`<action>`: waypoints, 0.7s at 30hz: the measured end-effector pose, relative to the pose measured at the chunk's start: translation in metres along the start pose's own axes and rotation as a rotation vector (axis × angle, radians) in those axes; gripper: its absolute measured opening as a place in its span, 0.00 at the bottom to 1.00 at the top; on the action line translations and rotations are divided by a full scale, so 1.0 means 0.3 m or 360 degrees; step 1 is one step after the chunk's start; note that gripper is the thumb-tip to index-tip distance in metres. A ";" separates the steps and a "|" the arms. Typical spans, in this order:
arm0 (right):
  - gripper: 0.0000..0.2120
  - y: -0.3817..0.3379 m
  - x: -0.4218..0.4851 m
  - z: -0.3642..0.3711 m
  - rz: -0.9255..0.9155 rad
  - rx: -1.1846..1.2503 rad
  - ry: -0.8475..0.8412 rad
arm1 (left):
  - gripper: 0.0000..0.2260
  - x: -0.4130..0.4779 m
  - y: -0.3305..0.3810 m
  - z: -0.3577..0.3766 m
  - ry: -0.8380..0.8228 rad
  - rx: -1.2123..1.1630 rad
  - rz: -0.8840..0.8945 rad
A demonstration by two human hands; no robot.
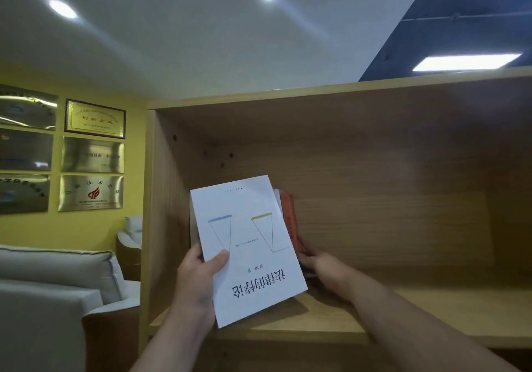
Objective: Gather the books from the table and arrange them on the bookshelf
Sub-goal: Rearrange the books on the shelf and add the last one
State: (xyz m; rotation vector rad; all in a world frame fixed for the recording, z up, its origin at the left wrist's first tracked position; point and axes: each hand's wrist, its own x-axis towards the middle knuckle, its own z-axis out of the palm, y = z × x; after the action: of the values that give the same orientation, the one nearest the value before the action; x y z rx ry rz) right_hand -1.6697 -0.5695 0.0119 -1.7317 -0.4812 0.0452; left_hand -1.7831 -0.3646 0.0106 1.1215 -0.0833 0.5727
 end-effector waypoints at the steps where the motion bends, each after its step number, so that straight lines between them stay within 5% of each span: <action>1: 0.20 -0.005 -0.011 0.002 -0.0030 0.0056 0.0049 | 0.10 0.007 -0.005 0.008 -0.0034 -0.0066 -0.0074; 4: 0.17 -0.047 -0.056 -0.020 -0.0079 0.0307 0.0197 | 0.11 0.030 -0.023 0.038 -0.0156 -0.0182 -0.0225; 10: 0.22 -0.045 -0.097 -0.069 -0.0215 0.0076 0.0373 | 0.12 0.062 -0.065 0.105 -0.0364 -0.0034 -0.0292; 14: 0.09 -0.092 -0.114 -0.088 -0.0374 0.0000 0.0343 | 0.12 0.068 -0.078 0.112 -0.0474 0.0137 -0.0216; 21: 0.10 -0.107 -0.128 -0.074 -0.0320 0.0927 0.0548 | 0.14 0.044 -0.084 0.121 -0.0515 0.0264 -0.0212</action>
State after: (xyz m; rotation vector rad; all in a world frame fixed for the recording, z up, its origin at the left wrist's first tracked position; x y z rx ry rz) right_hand -1.7076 -0.5988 0.0384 -1.0851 -0.3393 -0.2331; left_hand -1.7520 -0.3985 0.0107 1.3640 -0.2423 0.2793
